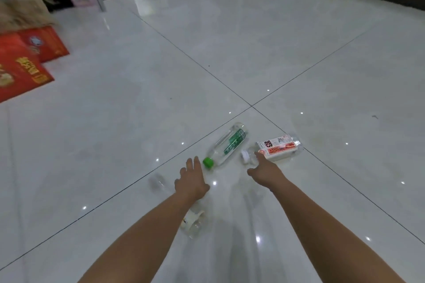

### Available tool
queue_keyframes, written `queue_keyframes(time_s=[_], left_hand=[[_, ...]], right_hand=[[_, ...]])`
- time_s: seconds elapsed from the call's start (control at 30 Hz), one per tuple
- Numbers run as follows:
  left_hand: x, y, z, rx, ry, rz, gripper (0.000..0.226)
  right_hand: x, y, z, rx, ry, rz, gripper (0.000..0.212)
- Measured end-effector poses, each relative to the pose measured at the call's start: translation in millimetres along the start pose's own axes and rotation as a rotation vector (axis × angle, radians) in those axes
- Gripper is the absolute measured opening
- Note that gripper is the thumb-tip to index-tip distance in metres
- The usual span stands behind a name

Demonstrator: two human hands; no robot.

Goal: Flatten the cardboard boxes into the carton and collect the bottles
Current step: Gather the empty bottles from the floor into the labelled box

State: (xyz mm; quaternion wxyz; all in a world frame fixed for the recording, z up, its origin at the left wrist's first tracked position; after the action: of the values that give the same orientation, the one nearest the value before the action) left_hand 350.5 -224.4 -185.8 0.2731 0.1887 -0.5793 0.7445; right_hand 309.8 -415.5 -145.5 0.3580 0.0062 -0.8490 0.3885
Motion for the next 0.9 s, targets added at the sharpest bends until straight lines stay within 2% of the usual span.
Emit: queue_keyframes(time_s=[0.13, 0.23, 0.33, 0.43, 0.67, 0.77, 0.83, 0.9], left_hand=[[-15.2, 0.6, 2.9, 0.022, 0.075, 0.056, 0.091], [-31.4, -5.5, 10.4, 0.128, 0.115, 0.048, 0.086], [-47.2, -5.0, 18.0, 0.272, 0.068, -0.010, 0.081], [-53.9, 0.9, 21.1, 0.406, 0.026, -0.053, 0.064], [-57.4, 13.8, 30.4, 0.621, -0.099, -0.089, 0.055], [-46.1, 19.8, 41.4, 0.771, -0.092, -0.146, 0.036], [-38.5, 27.1, 48.4, 0.859, -0.109, -0.184, 0.028], [-34.1, 33.3, 53.1, 0.989, -0.125, -0.238, 0.029]], right_hand=[[-28.1, 27.5, -10.9, 0.024, -0.019, 0.028, 0.076], [-47.3, 31.4, -12.5, 0.018, -0.003, 0.066, 0.079], [-57.7, 33.3, -5.5, 0.019, 0.018, 0.039, 0.083], [-58.3, 37.3, 4.2, 0.042, 0.039, -0.010, 0.087], [-53.1, 35.8, 19.2, -0.017, 0.087, 0.037, 0.050], [-44.9, 33.0, 24.1, 0.012, 0.079, 0.047, 0.025], [-38.2, 32.4, 25.4, 0.044, 0.082, 0.062, 0.028], [-31.2, 29.7, 25.0, 0.048, 0.103, 0.140, 0.042]])
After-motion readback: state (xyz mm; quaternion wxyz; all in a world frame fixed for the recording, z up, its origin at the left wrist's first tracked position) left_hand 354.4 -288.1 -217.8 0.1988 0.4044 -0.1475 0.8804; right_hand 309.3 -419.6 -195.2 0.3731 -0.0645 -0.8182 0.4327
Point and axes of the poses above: each hand's wrist, its own x-axis away from the middle knuckle, its own y-axis out of the palm, z = x × y, the point moved 2 cm from there along -x, towards the middle knuckle, and after that the axes turned 4 degrees about -z, right-handed, at the moved point
